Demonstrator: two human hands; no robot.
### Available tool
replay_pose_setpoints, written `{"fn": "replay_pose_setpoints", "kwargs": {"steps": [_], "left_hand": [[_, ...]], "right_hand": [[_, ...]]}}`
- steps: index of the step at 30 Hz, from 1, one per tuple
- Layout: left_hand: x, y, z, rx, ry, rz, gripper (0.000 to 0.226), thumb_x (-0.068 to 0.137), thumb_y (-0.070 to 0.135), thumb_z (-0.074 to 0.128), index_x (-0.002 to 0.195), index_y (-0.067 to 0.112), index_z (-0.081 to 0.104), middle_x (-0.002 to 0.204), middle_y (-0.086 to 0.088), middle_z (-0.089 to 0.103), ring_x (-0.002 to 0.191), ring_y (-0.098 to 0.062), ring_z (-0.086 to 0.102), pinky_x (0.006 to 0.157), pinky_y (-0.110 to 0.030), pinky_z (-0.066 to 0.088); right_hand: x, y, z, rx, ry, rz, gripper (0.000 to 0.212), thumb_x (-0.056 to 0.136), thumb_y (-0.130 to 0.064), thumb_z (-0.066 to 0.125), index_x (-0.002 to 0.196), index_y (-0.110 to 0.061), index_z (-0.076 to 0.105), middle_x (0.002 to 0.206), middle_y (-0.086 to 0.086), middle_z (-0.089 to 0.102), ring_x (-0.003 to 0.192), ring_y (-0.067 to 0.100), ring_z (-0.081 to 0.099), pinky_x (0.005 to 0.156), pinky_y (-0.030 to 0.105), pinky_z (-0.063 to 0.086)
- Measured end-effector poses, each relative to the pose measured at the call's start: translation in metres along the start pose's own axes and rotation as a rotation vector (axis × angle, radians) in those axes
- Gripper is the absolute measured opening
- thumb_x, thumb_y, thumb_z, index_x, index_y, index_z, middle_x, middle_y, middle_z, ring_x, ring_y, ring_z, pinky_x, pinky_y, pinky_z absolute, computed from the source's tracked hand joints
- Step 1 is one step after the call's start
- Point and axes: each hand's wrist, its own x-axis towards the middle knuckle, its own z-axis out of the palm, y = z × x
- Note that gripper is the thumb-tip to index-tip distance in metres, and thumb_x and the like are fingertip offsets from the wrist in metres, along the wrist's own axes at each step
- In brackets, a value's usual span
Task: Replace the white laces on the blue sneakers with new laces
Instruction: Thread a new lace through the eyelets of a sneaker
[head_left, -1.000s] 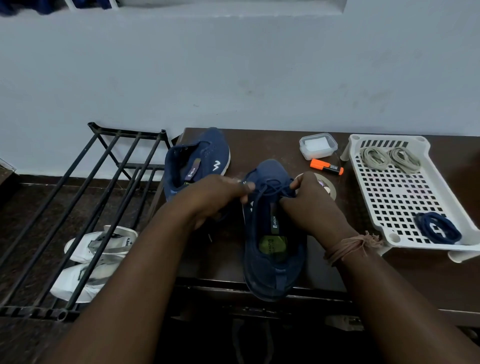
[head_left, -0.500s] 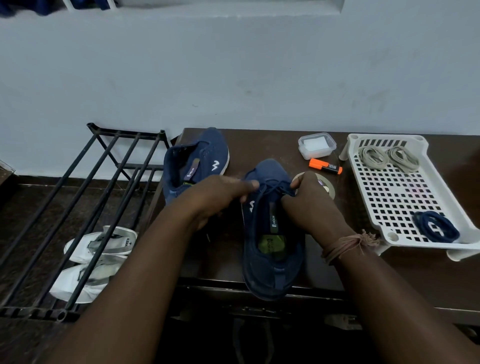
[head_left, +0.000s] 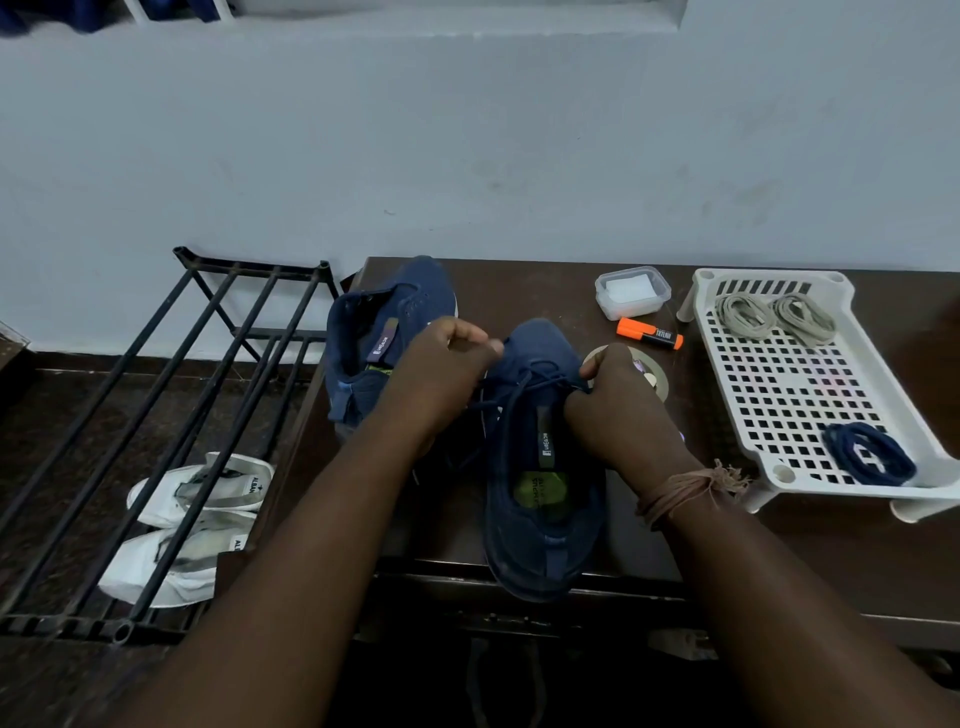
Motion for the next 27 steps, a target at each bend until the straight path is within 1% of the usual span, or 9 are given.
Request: {"fn": "replay_pose_setpoints", "kwargs": {"steps": [4,7,9,12,14,17,20,22,27], "left_hand": [[-0.001,-0.013,0.009,0.379,-0.002,0.091,0.011,0.085,0.033,0.077,0.089,0.023,0.074,0.085,0.007,0.070,0.081,-0.009,0.066,0.073,-0.026,0.050],[-0.001,-0.015,0.012,0.389,0.085,0.155,0.015,0.087,0.031,0.074,0.076,0.021,0.072,0.077,0.009,0.071,0.073,-0.002,0.064,0.068,-0.024,0.047],[-0.003,-0.006,0.010,0.279,0.160,0.189,0.016,0.089,0.033,0.070,0.078,0.021,0.072,0.074,0.009,0.071,0.070,-0.005,0.065,0.066,-0.025,0.049],[-0.005,0.009,0.001,-0.085,0.195,0.154,0.019,0.095,0.031,0.066,0.090,0.013,0.070,0.077,-0.004,0.073,0.061,-0.014,0.061,0.061,-0.031,0.051],[-0.008,0.018,-0.006,-0.427,0.097,0.114,0.018,0.099,0.023,0.064,0.101,0.005,0.067,0.086,-0.008,0.076,0.064,-0.013,0.063,0.060,-0.029,0.053],[-0.015,0.029,-0.007,-0.819,-0.151,0.101,0.012,0.100,0.012,0.060,0.110,0.006,0.063,0.102,-0.008,0.077,0.085,-0.013,0.073,0.076,-0.026,0.061],[-0.015,0.032,-0.003,-0.930,-0.213,0.130,0.009,0.101,0.006,0.056,0.109,0.006,0.060,0.111,-0.013,0.076,0.099,-0.020,0.074,0.081,-0.029,0.062],[-0.013,0.029,-0.002,-0.941,-0.178,0.137,0.006,0.101,0.006,0.056,0.107,0.007,0.059,0.111,-0.013,0.076,0.099,-0.020,0.074,0.079,-0.027,0.061],[-0.001,0.020,-0.008,-1.054,-0.034,0.065,0.007,0.102,0.006,0.055,0.098,0.009,0.061,0.104,-0.010,0.078,0.094,-0.018,0.076,0.076,-0.024,0.060]], "right_hand": [[0.000,0.001,0.001,0.000,0.010,-0.011,0.028,0.086,-0.001,0.053,0.112,-0.004,0.047,0.096,0.011,0.056,0.069,0.012,0.050,0.053,0.022,0.037],[0.000,0.001,0.000,0.028,-0.006,-0.014,0.024,0.087,-0.005,0.055,0.109,-0.010,0.047,0.091,0.003,0.055,0.073,0.014,0.053,0.055,0.025,0.038],[0.002,0.001,-0.002,0.064,-0.048,-0.036,0.022,0.088,-0.012,0.059,0.107,-0.015,0.048,0.087,-0.001,0.056,0.075,0.014,0.057,0.057,0.026,0.039],[0.004,-0.003,-0.004,0.147,-0.021,-0.177,0.020,0.090,-0.020,0.064,0.107,-0.021,0.053,0.089,-0.004,0.057,0.073,0.005,0.053,0.060,0.020,0.037],[0.003,-0.009,-0.006,0.213,0.036,-0.299,0.019,0.090,-0.023,0.066,0.107,-0.024,0.059,0.097,-0.006,0.059,0.081,0.003,0.054,0.069,0.020,0.041],[-0.002,-0.020,-0.004,0.294,-0.053,-0.434,0.016,0.090,-0.033,0.069,0.105,-0.028,0.067,0.102,-0.009,0.067,0.093,0.001,0.062,0.081,0.021,0.050],[-0.005,-0.023,0.002,0.274,-0.134,-0.502,0.016,0.095,-0.039,0.061,0.096,-0.025,0.069,0.091,-0.001,0.068,0.082,0.008,0.065,0.073,0.030,0.053],[-0.003,-0.022,-0.001,0.272,-0.096,-0.465,0.019,0.099,-0.031,0.057,0.089,-0.018,0.068,0.081,0.000,0.066,0.068,0.004,0.058,0.065,0.028,0.048],[0.002,-0.017,-0.022,0.416,-0.033,-0.371,0.024,0.102,-0.022,0.053,0.090,-0.010,0.070,0.084,0.001,0.073,0.081,0.013,0.066,0.078,0.026,0.051]]}}
